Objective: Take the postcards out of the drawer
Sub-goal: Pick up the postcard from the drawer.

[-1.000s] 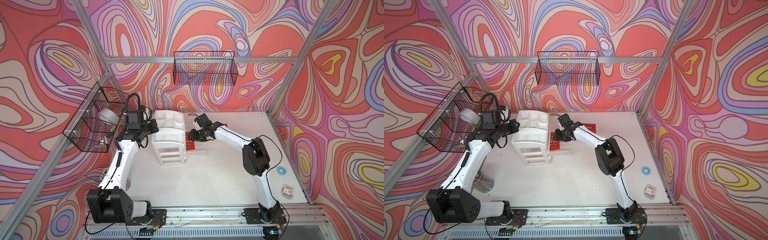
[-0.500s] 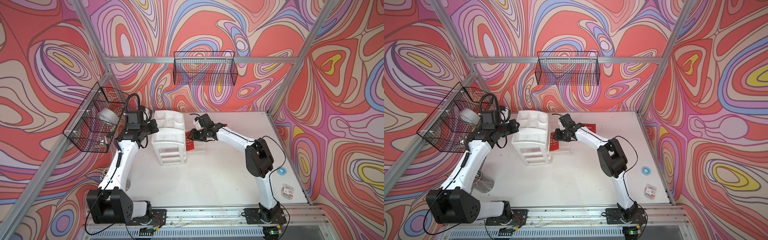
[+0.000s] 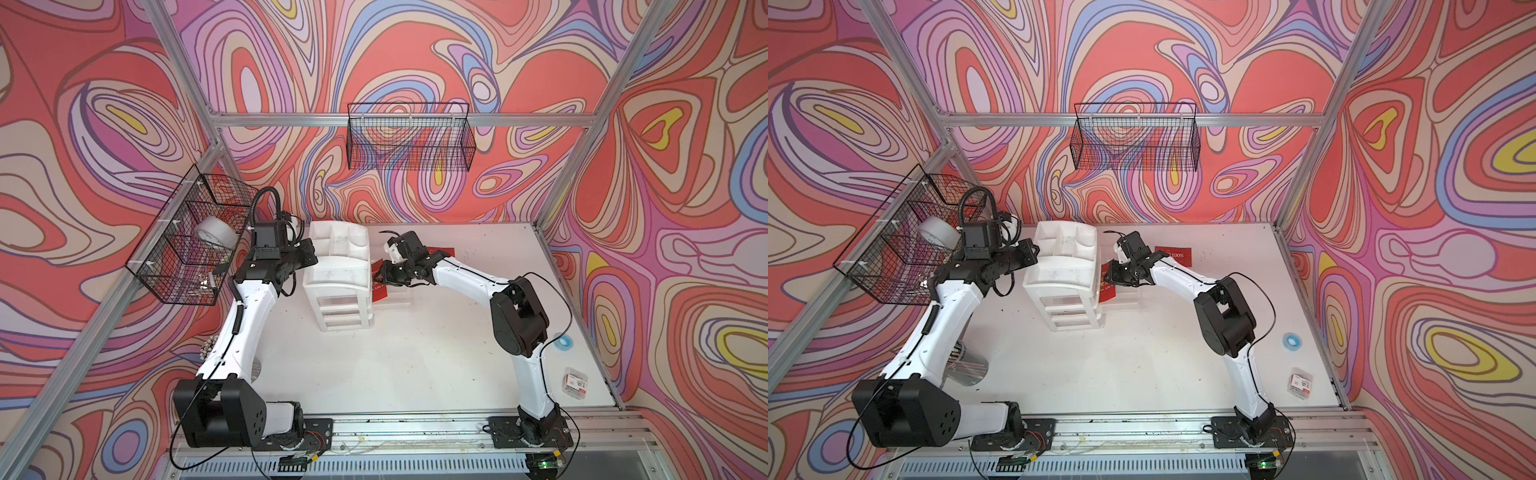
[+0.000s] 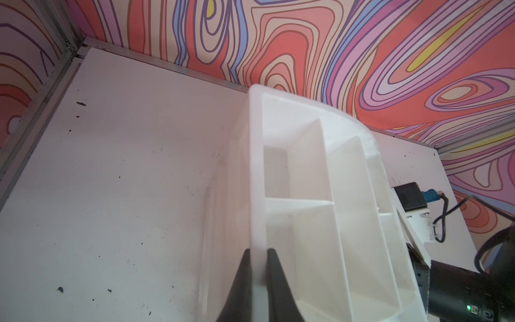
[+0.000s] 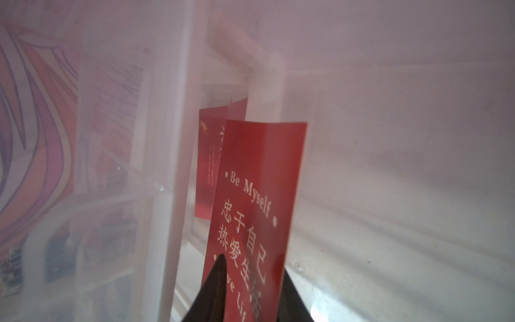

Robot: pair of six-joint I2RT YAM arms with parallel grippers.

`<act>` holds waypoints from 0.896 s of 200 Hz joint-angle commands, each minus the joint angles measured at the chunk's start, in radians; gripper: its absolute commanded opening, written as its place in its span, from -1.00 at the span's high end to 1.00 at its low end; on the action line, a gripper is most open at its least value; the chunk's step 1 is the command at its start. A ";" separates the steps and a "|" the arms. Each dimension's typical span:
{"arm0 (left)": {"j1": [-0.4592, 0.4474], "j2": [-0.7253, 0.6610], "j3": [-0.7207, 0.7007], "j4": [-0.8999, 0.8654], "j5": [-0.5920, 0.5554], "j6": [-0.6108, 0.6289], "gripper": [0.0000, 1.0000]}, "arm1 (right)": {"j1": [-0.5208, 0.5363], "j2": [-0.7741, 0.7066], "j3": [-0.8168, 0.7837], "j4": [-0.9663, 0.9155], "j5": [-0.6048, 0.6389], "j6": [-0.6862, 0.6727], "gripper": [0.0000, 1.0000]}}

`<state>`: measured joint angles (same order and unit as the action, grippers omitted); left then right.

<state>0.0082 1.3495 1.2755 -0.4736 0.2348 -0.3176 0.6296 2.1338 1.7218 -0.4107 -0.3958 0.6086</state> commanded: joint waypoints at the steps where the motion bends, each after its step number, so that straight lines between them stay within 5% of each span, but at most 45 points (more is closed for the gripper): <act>1: 0.003 0.003 -0.028 -0.097 -0.013 0.053 1.00 | 0.004 -0.036 -0.007 0.013 -0.011 0.000 0.59; 35: 0.003 0.014 -0.003 -0.110 0.006 0.045 1.00 | 0.004 -0.037 -0.008 0.018 -0.017 0.000 0.79; 79: 0.002 0.016 0.024 -0.117 -0.002 0.038 0.61 | 0.004 -0.041 -0.014 0.027 -0.018 -0.003 0.90; 179: 0.003 0.022 0.162 -0.197 0.003 0.080 0.44 | -0.001 -0.064 0.016 0.000 0.025 -0.050 1.00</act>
<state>0.0082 1.3685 1.3766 -0.6106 0.2386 -0.2695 0.6296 2.1223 1.7214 -0.3965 -0.4034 0.5957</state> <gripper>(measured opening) 0.273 0.040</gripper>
